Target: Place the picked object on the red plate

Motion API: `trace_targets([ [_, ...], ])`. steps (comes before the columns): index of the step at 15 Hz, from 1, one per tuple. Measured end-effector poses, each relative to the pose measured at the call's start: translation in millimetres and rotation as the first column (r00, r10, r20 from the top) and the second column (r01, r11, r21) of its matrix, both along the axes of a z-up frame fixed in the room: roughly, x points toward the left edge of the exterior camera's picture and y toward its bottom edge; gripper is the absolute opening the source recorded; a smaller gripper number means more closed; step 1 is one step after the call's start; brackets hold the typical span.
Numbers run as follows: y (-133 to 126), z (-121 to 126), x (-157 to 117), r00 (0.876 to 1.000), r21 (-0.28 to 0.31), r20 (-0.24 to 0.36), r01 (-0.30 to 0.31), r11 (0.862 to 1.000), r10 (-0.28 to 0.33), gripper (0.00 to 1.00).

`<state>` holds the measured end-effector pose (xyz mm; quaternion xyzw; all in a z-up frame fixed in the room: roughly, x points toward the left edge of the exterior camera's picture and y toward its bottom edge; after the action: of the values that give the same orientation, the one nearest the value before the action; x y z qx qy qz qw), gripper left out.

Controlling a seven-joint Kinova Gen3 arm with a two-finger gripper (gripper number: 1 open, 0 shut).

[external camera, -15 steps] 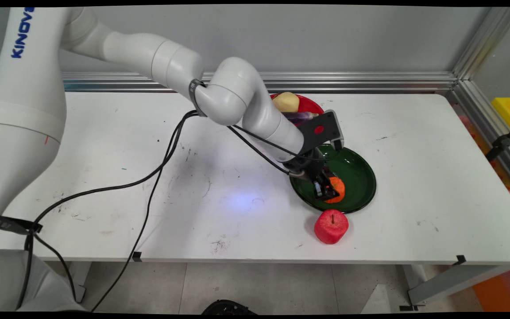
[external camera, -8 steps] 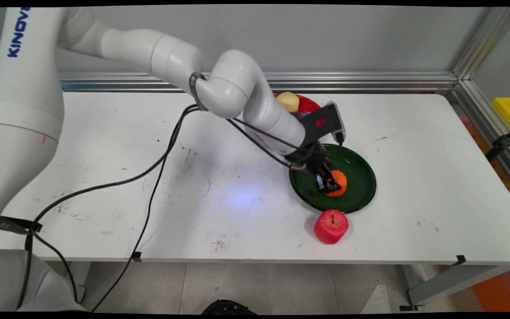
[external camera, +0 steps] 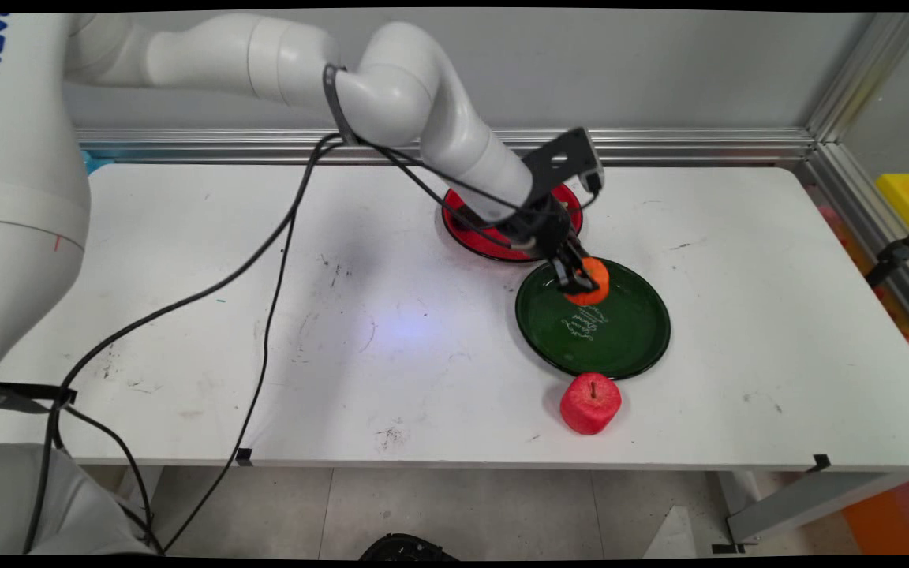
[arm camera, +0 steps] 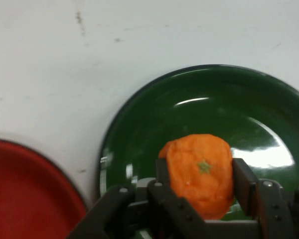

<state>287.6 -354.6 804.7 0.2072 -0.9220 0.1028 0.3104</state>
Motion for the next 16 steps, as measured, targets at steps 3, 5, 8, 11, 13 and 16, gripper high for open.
trace_targets([
  [3, -17, 6, 22, 1.000, 0.001, 0.009, -0.027, 1.000, 0.027, 0.00],
  [5, -30, 7, 38, 0.999, -0.003, 0.020, -0.037, 0.999, 0.037, 0.00],
  [8, -45, 4, 58, 0.998, -0.012, 0.035, -0.043, 0.999, 0.043, 0.00],
  [11, -59, -4, 75, 0.998, -0.015, 0.045, -0.044, 0.999, 0.045, 0.00],
  [13, -64, -8, 81, 0.998, -0.013, 0.048, -0.044, 0.999, 0.045, 0.00],
  [16, -71, -16, 90, 0.998, -0.013, 0.051, -0.045, 0.999, 0.046, 0.00],
])
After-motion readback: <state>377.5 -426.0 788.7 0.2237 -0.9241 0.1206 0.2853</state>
